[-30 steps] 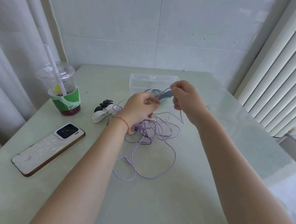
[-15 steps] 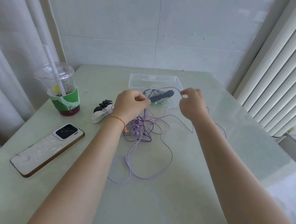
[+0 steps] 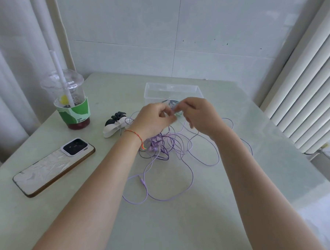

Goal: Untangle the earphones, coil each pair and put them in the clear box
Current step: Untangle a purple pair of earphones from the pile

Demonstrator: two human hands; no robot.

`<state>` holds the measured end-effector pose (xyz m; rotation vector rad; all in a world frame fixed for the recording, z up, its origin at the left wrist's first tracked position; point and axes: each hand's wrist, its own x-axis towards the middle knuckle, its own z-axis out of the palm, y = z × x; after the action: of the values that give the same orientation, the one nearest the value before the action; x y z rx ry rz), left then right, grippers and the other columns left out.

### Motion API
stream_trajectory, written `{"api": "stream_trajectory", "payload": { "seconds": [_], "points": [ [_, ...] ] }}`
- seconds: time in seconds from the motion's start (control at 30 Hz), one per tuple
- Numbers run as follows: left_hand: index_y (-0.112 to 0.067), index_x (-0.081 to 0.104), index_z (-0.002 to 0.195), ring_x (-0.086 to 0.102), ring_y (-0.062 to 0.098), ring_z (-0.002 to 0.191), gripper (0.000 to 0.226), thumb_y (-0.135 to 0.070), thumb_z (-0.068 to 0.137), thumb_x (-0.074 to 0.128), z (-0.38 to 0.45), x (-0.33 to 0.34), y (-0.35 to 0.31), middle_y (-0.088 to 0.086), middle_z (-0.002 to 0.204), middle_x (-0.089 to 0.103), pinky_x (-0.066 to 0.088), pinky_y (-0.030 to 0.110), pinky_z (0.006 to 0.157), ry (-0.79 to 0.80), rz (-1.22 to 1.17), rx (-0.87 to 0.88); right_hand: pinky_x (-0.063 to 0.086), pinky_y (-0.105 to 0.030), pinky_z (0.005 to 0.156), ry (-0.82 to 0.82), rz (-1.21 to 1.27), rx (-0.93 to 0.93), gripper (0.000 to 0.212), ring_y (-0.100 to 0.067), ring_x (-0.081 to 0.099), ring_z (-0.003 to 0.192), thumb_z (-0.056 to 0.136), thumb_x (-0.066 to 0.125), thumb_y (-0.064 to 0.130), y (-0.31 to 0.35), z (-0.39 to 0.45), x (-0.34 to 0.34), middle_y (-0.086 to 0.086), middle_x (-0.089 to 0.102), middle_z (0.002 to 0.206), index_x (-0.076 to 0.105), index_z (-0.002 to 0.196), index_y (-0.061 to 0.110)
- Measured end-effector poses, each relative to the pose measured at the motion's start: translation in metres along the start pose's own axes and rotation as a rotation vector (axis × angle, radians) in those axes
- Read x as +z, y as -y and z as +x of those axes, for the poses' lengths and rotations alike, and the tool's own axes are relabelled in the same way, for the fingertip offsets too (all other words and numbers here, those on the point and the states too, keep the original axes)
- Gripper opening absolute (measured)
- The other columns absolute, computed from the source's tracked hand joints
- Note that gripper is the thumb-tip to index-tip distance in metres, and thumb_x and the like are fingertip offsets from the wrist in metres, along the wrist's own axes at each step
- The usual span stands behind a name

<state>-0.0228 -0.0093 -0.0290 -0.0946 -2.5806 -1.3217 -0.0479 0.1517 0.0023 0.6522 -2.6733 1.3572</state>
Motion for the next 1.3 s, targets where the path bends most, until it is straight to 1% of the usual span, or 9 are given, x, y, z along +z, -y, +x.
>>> {"api": "stream_trajectory", "payload": {
  "seconds": [0.17, 0.33, 0.47, 0.63, 0.77, 0.87, 1.1, 1.23, 1.3],
  "points": [
    [-0.024, 0.065, 0.066, 0.059, 0.012, 0.068, 0.019, -0.036, 0.077, 0.075, -0.002, 0.001, 0.018, -0.010, 0.067, 0.062, 0.041, 0.023, 0.061, 0.137, 0.332, -0.182, 0.032, -0.024, 0.048, -0.357, 0.340, 0.124, 0.024, -0.011, 0.041, 0.044, 0.097, 0.044, 0.019, 0.001, 0.005, -0.010, -0.002, 0.046, 0.053, 0.066, 0.087, 0.018],
    [-0.017, 0.072, 0.085, 0.062, 0.032, 0.092, 0.013, -0.015, 0.084, 0.059, -0.002, -0.012, 0.019, 0.006, 0.096, 0.069, 0.044, 0.029, 0.071, -0.211, 0.475, -0.310, 0.038, -0.027, 0.059, -0.628, 0.363, 0.261, 0.024, -0.015, 0.047, 0.054, 0.096, 0.041, 0.022, -0.013, 0.005, -0.023, -0.001, 0.052, 0.058, 0.065, 0.093, 0.019],
    [-0.020, 0.067, 0.100, 0.058, 0.023, 0.095, 0.025, -0.008, 0.083, 0.053, 0.000, -0.013, 0.009, 0.006, 0.108, 0.061, 0.042, 0.026, 0.081, -0.409, 0.218, -0.140, 0.034, -0.024, 0.048, -0.461, 0.421, 0.241, 0.025, -0.016, 0.041, 0.047, 0.097, 0.045, 0.025, -0.009, 0.004, -0.024, 0.000, 0.055, 0.057, 0.069, 0.100, 0.022],
    [-0.013, 0.055, 0.124, 0.066, 0.011, 0.092, 0.051, -0.014, 0.074, 0.068, -0.001, 0.014, -0.020, 0.001, 0.103, 0.069, 0.051, 0.024, 0.084, 0.186, -0.529, -0.053, 0.023, -0.016, 0.038, -0.108, 0.490, 0.161, 0.026, -0.016, 0.034, 0.036, 0.100, 0.046, 0.022, 0.006, -0.002, -0.011, -0.008, 0.056, 0.058, 0.070, 0.105, 0.015],
    [-0.014, 0.067, 0.086, 0.054, 0.015, 0.049, 0.002, -0.013, 0.085, 0.066, -0.007, 0.011, -0.019, -0.003, 0.052, 0.056, 0.045, 0.025, 0.059, 0.168, -0.355, -0.134, 0.024, -0.017, 0.037, -0.224, 0.481, 0.231, 0.024, -0.013, 0.034, 0.037, 0.096, 0.046, 0.019, 0.005, -0.001, -0.012, -0.007, 0.048, 0.055, 0.070, 0.096, 0.014],
    [-0.020, 0.065, 0.058, 0.048, 0.013, 0.047, 0.021, -0.024, 0.079, 0.067, -0.003, -0.006, -0.007, -0.001, 0.046, 0.052, 0.039, 0.022, 0.055, -0.059, -0.203, -0.201, 0.029, -0.018, 0.041, -0.419, 0.474, 0.328, 0.023, -0.011, 0.039, 0.041, 0.094, 0.044, 0.017, -0.005, 0.001, -0.018, -0.005, 0.048, 0.059, 0.067, 0.092, 0.016],
    [-0.005, 0.062, 0.067, 0.048, 0.013, 0.046, 0.017, -0.015, 0.080, 0.056, 0.003, -0.023, 0.000, -0.004, 0.049, 0.059, 0.040, 0.019, 0.046, -0.566, -0.341, -0.207, 0.036, -0.026, 0.054, -0.612, 0.448, 0.427, 0.027, -0.020, 0.046, 0.058, 0.095, 0.036, 0.019, -0.026, 0.008, -0.019, -0.005, 0.052, 0.068, 0.063, 0.092, 0.017],
    [-0.025, 0.064, 0.074, 0.047, 0.012, 0.038, 0.014, -0.023, 0.087, 0.063, 0.003, -0.020, 0.004, -0.003, 0.053, 0.061, 0.041, 0.023, 0.048, -0.388, -0.222, -0.100, 0.030, -0.028, 0.056, -0.523, 0.245, 0.476, 0.023, -0.021, 0.034, 0.062, 0.081, 0.035, 0.001, -0.033, 0.010, -0.023, -0.005, 0.039, 0.076, 0.057, 0.080, 0.006],
    [-0.028, 0.066, 0.077, 0.047, 0.009, 0.040, 0.012, -0.027, 0.089, 0.065, 0.001, -0.014, 0.003, -0.004, 0.049, 0.059, 0.041, 0.023, 0.052, -0.272, -0.117, -0.052, 0.044, -0.032, 0.074, -0.452, 0.124, 0.443, 0.037, -0.023, 0.050, 0.089, 0.086, 0.034, 0.003, -0.027, 0.009, -0.020, -0.008, 0.049, 0.110, 0.060, 0.110, 0.013]
  ]
}}
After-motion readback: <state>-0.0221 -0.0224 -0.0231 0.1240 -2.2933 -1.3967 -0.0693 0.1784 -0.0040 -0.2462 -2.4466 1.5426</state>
